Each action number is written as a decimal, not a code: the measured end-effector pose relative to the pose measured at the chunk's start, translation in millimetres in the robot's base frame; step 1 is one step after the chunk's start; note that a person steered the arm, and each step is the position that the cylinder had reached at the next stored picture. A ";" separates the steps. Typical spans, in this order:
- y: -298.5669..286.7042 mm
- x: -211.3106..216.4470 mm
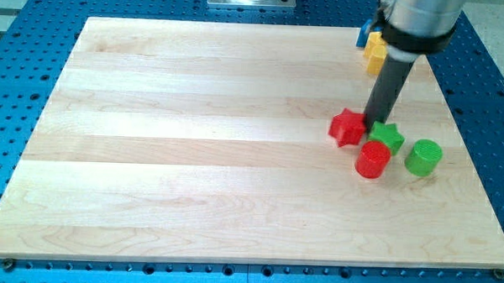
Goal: Place the red circle below the green star
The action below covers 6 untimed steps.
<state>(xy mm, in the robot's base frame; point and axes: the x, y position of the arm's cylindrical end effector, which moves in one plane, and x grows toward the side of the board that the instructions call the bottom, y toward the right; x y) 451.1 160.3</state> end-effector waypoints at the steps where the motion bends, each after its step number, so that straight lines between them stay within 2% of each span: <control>1: -4.2 38.5; 3: -23.3 25.8; 4: -46.7 82.6; 5: -20.8 110.4; 6: -40.3 84.9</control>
